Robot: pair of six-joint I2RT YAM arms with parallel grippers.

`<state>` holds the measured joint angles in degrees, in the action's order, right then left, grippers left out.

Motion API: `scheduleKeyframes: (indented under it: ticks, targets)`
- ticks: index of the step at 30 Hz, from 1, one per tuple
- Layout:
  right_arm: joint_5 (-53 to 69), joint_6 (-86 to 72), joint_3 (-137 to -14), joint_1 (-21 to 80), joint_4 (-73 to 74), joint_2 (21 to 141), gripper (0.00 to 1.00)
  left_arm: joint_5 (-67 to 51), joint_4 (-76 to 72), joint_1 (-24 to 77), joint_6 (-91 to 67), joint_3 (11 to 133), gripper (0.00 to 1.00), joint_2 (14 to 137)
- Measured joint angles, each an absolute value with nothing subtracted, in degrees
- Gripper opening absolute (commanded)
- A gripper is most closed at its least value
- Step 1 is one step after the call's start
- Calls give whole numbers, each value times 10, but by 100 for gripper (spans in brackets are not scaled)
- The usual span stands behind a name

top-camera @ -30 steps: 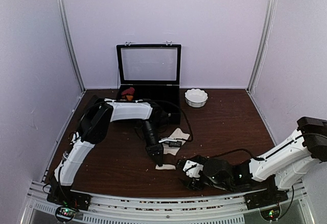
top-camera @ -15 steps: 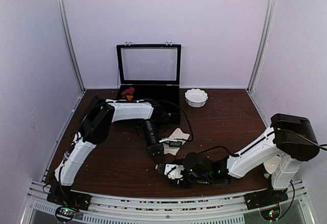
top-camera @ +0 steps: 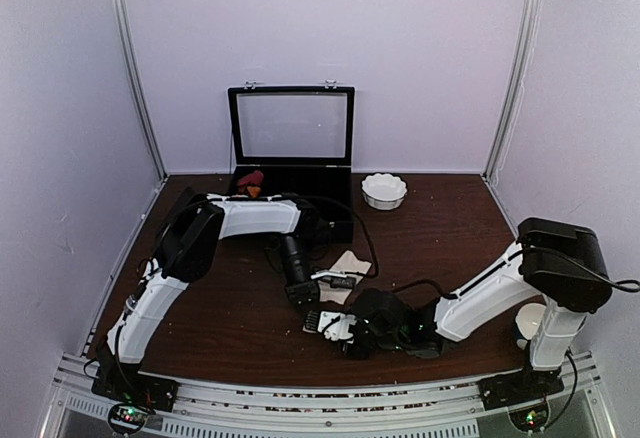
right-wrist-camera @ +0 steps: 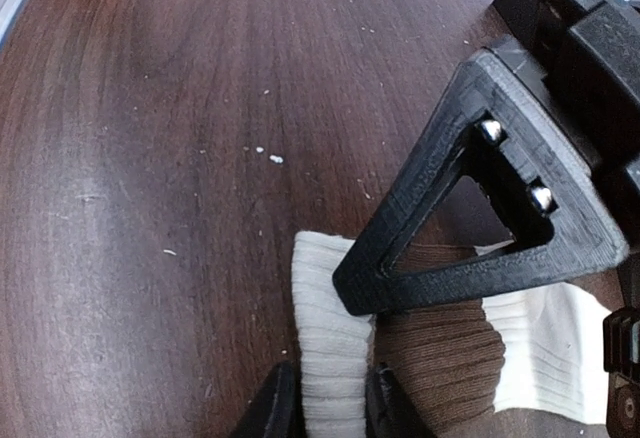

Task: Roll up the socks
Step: Roll the sock at the center of the board.

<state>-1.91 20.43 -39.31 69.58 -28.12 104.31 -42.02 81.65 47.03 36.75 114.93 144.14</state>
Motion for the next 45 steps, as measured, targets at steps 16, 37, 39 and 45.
scheduleKeyframes:
  ticks: [16,37,39,45]
  targets:
    - [63,90,-397,654,-286,1052,0,-362,751,455,372,1038,36,1338]
    - [358,-164,-430,547,-301,1108,0,-340,570,464,440,892,37,1200]
    - [373,-175,-432,543,-306,1114,0,-331,565,464,441,893,37,1201]
    - [423,-204,-453,532,-292,1132,0,-297,544,464,451,894,50,1204]
